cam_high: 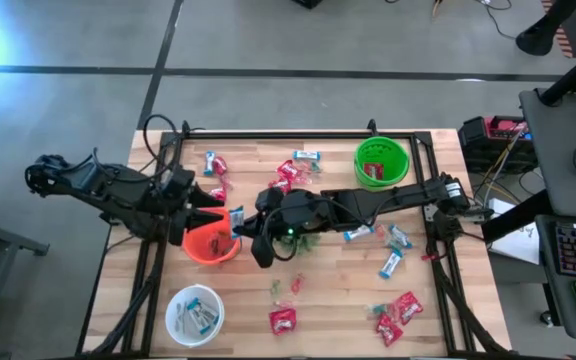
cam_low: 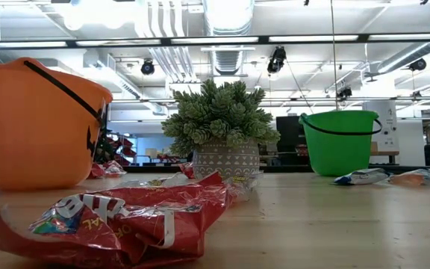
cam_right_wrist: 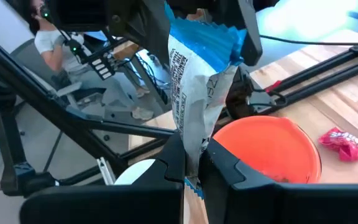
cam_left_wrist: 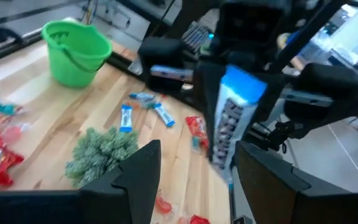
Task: Sort candy
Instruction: Put the white chocolate into the white bucket, then put the red candy into the green bucket
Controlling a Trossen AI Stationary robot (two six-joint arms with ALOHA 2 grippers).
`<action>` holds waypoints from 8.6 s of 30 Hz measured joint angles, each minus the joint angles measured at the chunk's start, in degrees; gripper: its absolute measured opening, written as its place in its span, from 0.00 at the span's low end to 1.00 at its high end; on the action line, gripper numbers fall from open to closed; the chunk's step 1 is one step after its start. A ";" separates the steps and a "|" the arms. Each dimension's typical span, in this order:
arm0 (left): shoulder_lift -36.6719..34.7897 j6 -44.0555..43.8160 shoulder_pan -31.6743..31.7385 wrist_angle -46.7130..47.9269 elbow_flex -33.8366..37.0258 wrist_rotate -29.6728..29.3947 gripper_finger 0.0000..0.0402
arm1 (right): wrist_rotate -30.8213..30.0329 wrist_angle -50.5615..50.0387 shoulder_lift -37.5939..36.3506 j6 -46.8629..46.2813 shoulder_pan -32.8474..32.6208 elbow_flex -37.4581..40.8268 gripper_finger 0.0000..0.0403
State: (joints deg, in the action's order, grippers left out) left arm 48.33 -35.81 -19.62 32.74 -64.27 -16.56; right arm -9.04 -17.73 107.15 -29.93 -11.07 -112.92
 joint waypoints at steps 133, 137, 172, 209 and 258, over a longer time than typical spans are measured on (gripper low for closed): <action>1.40 13.56 -20.10 2.58 11.54 18.78 0.25 | -9.22 -25.92 -5.03 -15.52 5.09 -0.06 0.43; 1.40 16.03 -20.09 9.59 7.34 10.29 0.25 | -9.12 -25.73 -5.03 -11.67 6.97 -0.06 0.43; 0.26 -4.38 -20.02 41.24 -16.31 -32.69 0.25 | 35.38 -30.62 5.73 29.56 35.76 0.17 0.48; -2.36 -7.23 -19.98 41.96 -15.43 -39.91 0.25 | 31.78 -29.94 24.23 53.06 36.33 -1.22 0.50; -8.98 -10.92 -19.89 48.28 -15.41 -42.75 0.25 | 25.83 -45.94 17.88 27.49 38.52 -21.86 0.02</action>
State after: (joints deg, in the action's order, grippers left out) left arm 39.35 -46.74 -39.51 81.01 -79.68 -59.32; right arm 16.80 -63.67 125.04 -2.44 27.45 -134.78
